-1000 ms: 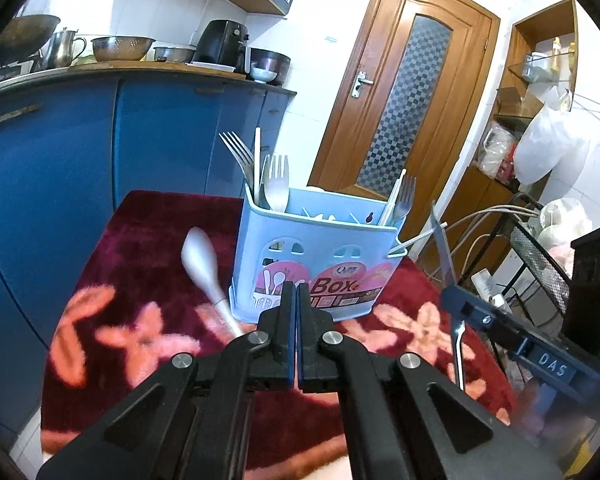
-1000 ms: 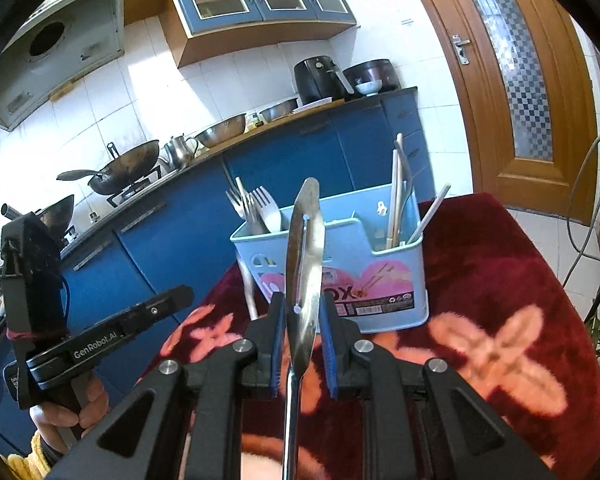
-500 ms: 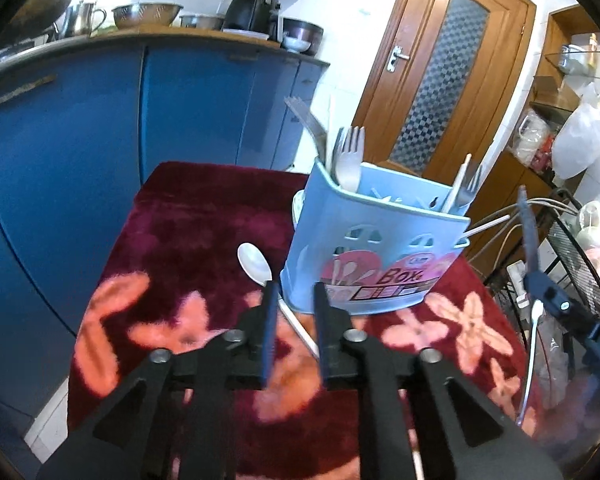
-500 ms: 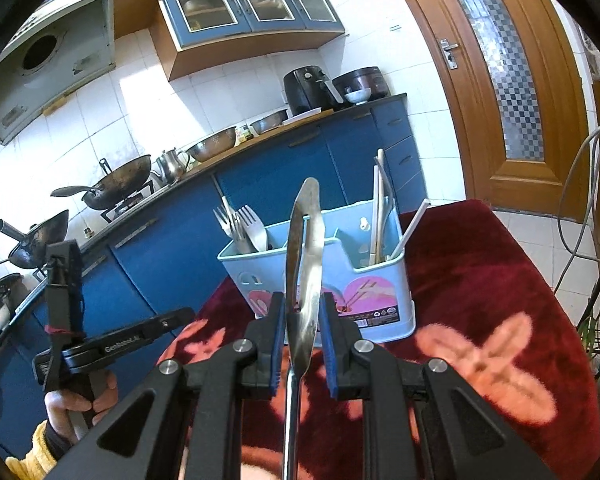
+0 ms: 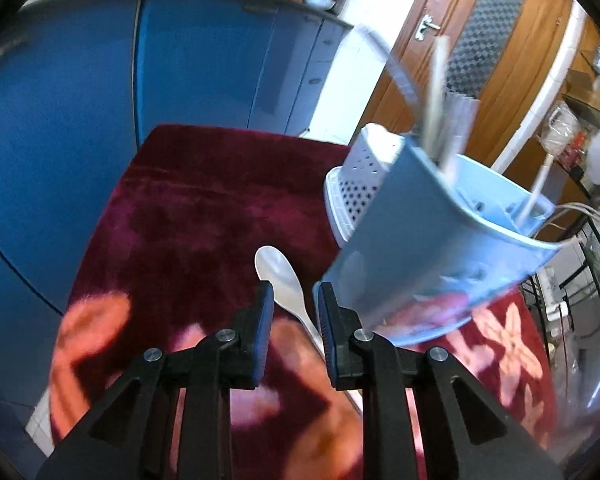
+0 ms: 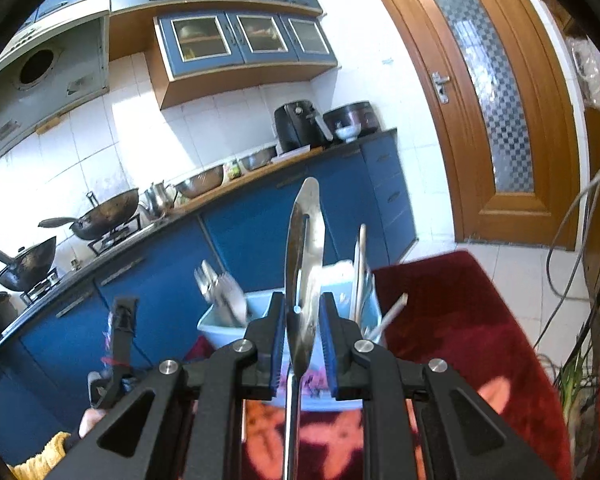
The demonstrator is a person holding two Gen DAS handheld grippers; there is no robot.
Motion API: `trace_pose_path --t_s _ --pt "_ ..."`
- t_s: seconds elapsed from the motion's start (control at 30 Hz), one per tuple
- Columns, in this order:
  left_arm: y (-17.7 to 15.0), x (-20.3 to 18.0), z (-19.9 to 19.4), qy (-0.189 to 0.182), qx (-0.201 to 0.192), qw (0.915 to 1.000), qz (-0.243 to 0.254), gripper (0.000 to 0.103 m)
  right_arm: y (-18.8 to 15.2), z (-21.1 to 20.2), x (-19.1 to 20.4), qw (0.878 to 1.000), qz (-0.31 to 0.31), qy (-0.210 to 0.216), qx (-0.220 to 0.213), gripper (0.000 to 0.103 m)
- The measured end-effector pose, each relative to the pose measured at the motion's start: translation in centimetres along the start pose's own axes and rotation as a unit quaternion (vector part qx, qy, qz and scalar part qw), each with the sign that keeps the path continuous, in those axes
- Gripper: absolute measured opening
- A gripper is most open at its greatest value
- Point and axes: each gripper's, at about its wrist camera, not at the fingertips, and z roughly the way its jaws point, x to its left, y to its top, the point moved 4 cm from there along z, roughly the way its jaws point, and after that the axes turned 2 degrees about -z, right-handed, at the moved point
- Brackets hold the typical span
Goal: Organize utensils
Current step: 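Carry the spoon with the left tool while the right tool carries the knife above the box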
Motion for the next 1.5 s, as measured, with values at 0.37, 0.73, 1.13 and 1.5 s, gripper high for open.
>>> trace_pose_path --t_s 0.37,0.73,1.13,1.5 --pt "1.3 2.2 4.7 0.01 0.04 0.9985 -0.035 0.022 3.6 2.8 -0.3 0.999 -0.016 -0.009 -0.035 0.019" --pt "1.4 2.9 7.1 -0.001 0.046 0.9983 -0.036 0.005 4.5 5.6 -1.0 0.998 -0.024 -0.023 -0.045 0.019" --pt "2.7 2.9 3.5 0.008 -0.037 0.9984 -0.041 0.001 3.6 8.6 -1.7 0.993 -0.051 -0.06 -0.089 0.019" --pt "4.1 1.5 -3.2 0.021 -0.151 0.988 -0.026 0.001 1.9 9.8 -1.2 0.985 -0.097 -0.084 -0.115 0.019"
